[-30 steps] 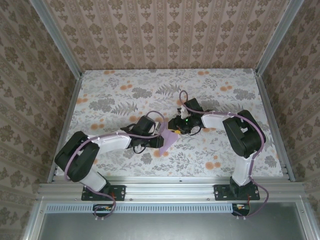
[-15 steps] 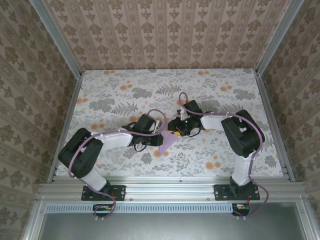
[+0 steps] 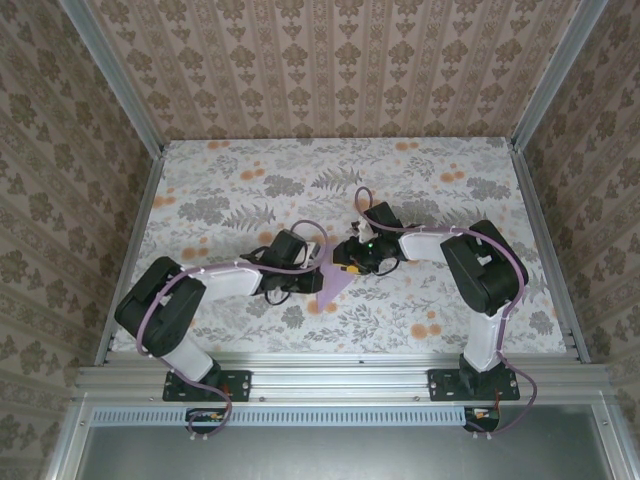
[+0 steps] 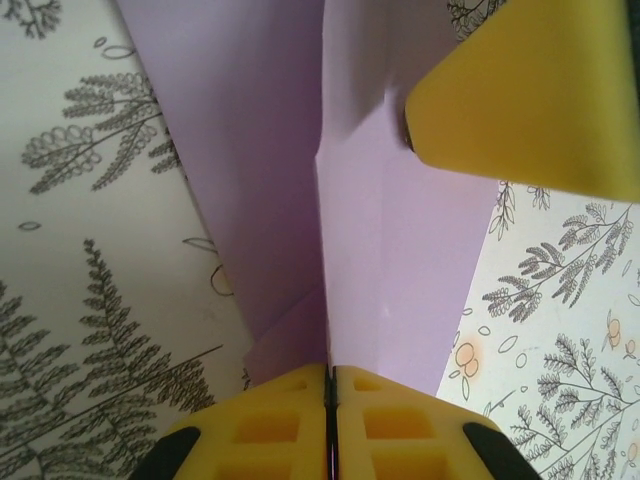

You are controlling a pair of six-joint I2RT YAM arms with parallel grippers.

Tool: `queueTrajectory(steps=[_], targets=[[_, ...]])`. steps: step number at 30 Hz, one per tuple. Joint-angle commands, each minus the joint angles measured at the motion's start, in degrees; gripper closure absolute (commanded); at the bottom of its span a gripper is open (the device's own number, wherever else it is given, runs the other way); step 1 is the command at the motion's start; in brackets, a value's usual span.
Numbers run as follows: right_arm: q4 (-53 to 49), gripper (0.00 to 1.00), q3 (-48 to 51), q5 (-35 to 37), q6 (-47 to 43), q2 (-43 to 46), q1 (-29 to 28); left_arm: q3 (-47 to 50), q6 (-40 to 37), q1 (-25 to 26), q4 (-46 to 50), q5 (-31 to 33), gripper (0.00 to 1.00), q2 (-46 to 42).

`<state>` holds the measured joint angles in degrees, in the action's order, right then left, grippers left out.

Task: Fold a paper plane with a square sheet of paper (pick it up from the middle)
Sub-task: Pick up the paper from the center of the table.

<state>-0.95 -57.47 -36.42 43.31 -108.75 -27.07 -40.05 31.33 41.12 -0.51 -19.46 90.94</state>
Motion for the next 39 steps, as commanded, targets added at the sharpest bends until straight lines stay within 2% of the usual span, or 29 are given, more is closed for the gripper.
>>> queueTrajectory(steps=[1,6,19,31,39], targets=[[3.55,0.55,-0.10,-1.47,2.50,-1.02,-0.51,1.88,2.45,-1.22,-3.19,-2.30,0.91,-2.58],[7.04,0.55,0.45,-2.58,5.01,-1.66,-0.78,3.14,3.30,-1.91,-5.06,-3.36,0.92,-2.68],[4.46,0.54,-1.24,-0.66,4.01,-2.42,-1.80,6.71,5.77,-4.05,-9.69,-5.52,0.92,-5.60],[14.16,0.55,-0.46,-5.28,10.33,-2.92,-2.66,7.93,6.01,-5.08,-11.42,-7.04,0.92,-5.03],[15.70,0.57,0.33,-6.11,10.56,-4.50,-2.90,9.20,6.65,-6.22,-13.25,-8.55,0.92,-5.17]])
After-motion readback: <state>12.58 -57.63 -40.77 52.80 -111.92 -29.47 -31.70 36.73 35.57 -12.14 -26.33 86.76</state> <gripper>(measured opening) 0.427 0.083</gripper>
